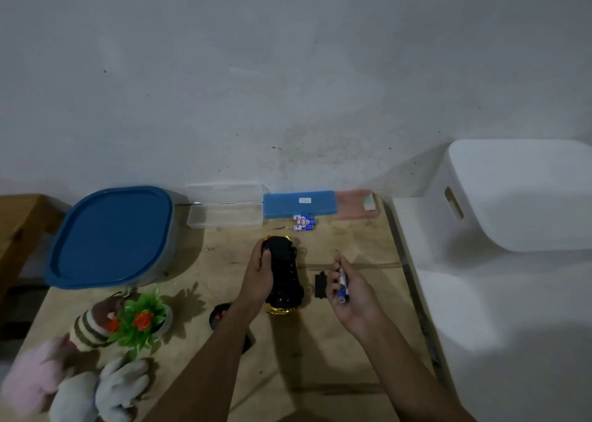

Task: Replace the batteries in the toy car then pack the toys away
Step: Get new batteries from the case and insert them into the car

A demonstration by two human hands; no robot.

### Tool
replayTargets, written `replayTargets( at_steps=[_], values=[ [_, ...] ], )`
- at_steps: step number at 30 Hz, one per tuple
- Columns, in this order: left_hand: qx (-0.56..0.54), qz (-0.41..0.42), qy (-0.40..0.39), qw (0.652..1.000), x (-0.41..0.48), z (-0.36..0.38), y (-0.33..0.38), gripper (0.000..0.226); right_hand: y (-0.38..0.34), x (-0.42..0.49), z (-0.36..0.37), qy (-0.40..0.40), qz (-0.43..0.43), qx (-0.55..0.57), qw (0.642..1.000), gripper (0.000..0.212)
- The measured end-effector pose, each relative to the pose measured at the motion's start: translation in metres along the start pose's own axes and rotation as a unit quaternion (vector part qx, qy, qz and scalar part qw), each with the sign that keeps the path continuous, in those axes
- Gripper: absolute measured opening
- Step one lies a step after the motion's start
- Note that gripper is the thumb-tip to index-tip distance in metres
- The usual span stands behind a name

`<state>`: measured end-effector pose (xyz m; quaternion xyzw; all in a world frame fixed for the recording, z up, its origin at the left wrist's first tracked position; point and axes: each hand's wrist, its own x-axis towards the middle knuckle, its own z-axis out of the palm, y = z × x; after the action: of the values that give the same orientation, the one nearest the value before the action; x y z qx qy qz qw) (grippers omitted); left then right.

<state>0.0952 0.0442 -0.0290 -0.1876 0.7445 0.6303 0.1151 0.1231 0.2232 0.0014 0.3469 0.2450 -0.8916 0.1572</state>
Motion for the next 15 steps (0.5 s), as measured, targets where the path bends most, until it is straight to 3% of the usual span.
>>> replayTargets(
  at_steps=[3,6,11,15],
  values=[
    [0.011,0.005,0.014,1.000,0.005,0.005,0.000,0.042,-0.007,0.010,-0.010,0.019,-0.016,-0.085,0.996,0.027],
    [0.023,0.017,0.027,0.999,0.009,0.008,-0.002,0.042,-0.019,0.016,-0.008,0.042,-0.025,-0.199,0.979,0.018],
    [0.034,0.038,0.054,0.997,0.014,0.001,-0.012,0.040,-0.046,0.019,0.007,0.102,-0.073,-0.420,0.899,0.041],
    [0.046,0.062,0.092,0.993,0.015,-0.002,-0.023,0.033,-0.068,0.035,0.014,0.096,-0.115,-0.514,0.845,0.040]
  ],
)
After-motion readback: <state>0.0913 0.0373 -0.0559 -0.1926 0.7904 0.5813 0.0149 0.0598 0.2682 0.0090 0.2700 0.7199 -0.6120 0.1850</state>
